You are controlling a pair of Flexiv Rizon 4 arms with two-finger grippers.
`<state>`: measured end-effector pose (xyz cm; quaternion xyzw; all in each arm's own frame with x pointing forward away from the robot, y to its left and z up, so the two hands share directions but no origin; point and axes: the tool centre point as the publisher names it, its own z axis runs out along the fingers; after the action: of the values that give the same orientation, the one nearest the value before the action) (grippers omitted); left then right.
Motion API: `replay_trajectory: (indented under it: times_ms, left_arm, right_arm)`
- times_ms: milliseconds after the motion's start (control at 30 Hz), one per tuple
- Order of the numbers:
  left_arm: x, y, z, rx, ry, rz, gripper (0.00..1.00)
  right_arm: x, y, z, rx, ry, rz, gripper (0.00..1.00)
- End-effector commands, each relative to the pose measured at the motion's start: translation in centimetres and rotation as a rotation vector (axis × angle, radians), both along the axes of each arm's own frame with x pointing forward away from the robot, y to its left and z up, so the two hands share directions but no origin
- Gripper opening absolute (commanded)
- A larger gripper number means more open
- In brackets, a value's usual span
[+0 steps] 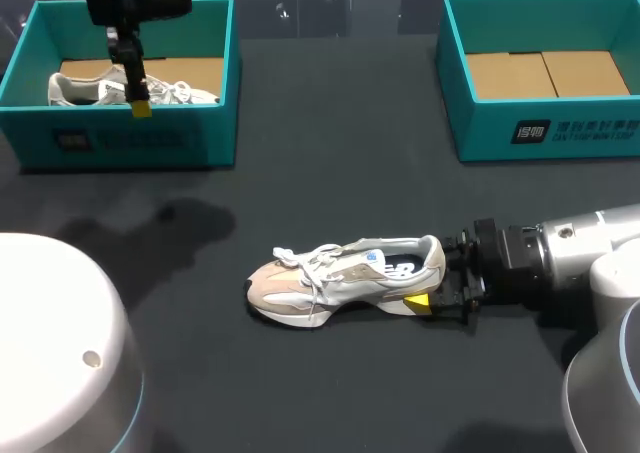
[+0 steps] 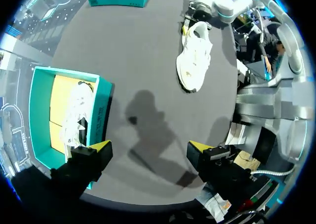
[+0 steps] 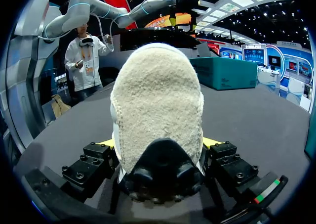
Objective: Take the shoe out of the shoebox, open the shoe tongue, remove and reinsert the insole, then place the shoe into the shoebox
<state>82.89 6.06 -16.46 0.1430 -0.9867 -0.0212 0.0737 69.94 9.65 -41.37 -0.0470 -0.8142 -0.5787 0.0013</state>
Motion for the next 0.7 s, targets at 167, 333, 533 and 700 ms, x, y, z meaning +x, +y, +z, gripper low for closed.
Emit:
replay_trajectory:
  times_ms: [167, 333, 533, 700]
  left_arm:
    - [-3.9, -5.1, -2.1, 0.048, -0.027, 0.276, 1.0]
    - [-5.7, -7.5, -2.6, 0.057, -0.022, 0.349, 1.0]
    - [-5.7, -7.5, -2.6, 0.057, -0.022, 0.349, 1.0]
    - [-5.7, -7.5, -2.6, 0.057, -0.022, 0.349, 1.0]
  right_arm:
    - [0.2, 0.4, -0.3, -0.005, 0.001, -0.001, 0.0]
    - [0.2, 0.4, -0.3, -0.005, 0.001, -0.001, 0.0]
    - [0.2, 0.4, -0.3, -0.005, 0.001, -0.001, 0.0]
    - [0.2, 0.4, -0.3, -0.005, 0.001, -0.001, 0.0]
